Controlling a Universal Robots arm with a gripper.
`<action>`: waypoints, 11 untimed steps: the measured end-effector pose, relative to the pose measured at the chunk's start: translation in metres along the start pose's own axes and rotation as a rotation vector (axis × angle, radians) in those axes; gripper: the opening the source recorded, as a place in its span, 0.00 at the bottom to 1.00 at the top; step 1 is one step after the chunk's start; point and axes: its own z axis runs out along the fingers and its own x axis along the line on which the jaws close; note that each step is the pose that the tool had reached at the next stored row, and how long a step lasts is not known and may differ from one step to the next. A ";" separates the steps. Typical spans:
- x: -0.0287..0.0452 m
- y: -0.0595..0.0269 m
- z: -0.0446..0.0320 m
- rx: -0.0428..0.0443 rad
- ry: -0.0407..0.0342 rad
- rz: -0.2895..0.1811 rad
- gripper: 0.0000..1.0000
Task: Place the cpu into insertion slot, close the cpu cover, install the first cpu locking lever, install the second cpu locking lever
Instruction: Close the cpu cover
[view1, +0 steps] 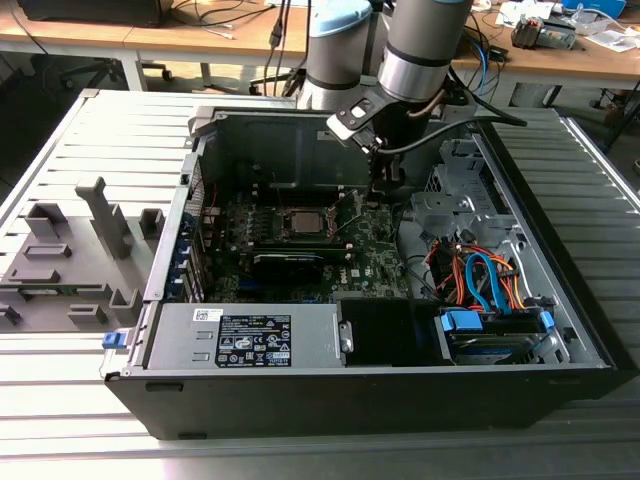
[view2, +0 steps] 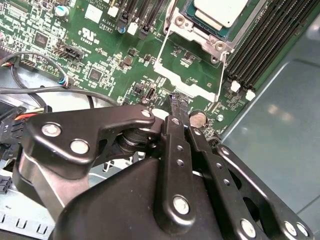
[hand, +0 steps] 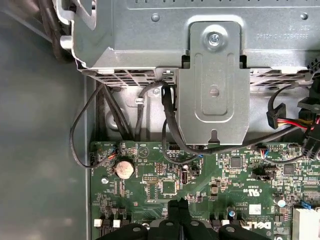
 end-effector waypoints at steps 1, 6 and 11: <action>0.0000 0.0009 0.0010 0.0024 -0.0002 0.000 0.11; 0.0000 0.0017 0.0057 0.0073 -0.0001 0.000 0.11; 0.0000 0.0000 0.0069 0.0074 0.0001 0.000 0.11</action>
